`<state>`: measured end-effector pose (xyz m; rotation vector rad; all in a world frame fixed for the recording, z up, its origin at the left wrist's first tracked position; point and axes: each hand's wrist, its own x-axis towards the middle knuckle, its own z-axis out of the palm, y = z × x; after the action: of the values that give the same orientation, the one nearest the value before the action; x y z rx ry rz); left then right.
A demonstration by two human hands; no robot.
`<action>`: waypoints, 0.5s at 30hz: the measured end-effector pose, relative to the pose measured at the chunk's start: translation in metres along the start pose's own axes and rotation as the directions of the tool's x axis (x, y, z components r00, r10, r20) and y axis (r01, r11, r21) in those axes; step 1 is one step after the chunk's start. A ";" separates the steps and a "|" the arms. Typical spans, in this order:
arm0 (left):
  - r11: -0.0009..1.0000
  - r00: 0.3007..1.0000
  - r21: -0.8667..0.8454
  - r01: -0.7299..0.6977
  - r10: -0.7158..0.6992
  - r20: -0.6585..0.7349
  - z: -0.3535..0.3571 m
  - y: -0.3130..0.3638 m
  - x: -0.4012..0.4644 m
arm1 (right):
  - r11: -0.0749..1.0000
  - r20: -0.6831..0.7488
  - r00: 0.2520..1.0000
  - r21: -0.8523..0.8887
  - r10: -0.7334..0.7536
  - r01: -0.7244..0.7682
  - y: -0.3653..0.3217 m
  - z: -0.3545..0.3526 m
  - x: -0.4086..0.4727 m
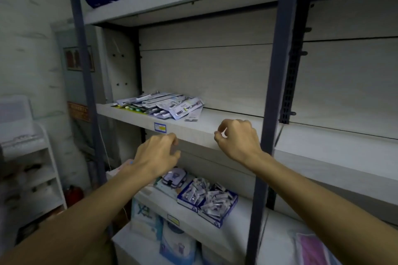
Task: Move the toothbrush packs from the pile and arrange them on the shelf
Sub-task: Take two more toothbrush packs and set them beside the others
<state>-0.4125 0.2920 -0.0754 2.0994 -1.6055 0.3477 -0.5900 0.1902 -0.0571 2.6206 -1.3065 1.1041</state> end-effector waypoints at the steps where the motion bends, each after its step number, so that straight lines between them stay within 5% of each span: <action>1: 1.000 1.000 0.001 0.005 -0.005 0.002 0.004 -0.010 0.009 | 1.000 0.001 1.000 0.011 0.009 -0.009 -0.003 0.010 0.011; 15: 0.997 0.997 0.027 0.070 -0.069 -0.025 0.023 -0.151 0.157 | 0.994 0.019 0.999 0.099 0.046 -0.047 -0.061 0.142 0.178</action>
<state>-0.2257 0.1799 -0.0532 2.1579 -1.5182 0.3721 -0.3920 0.0632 -0.0405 2.6879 -1.3570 1.1869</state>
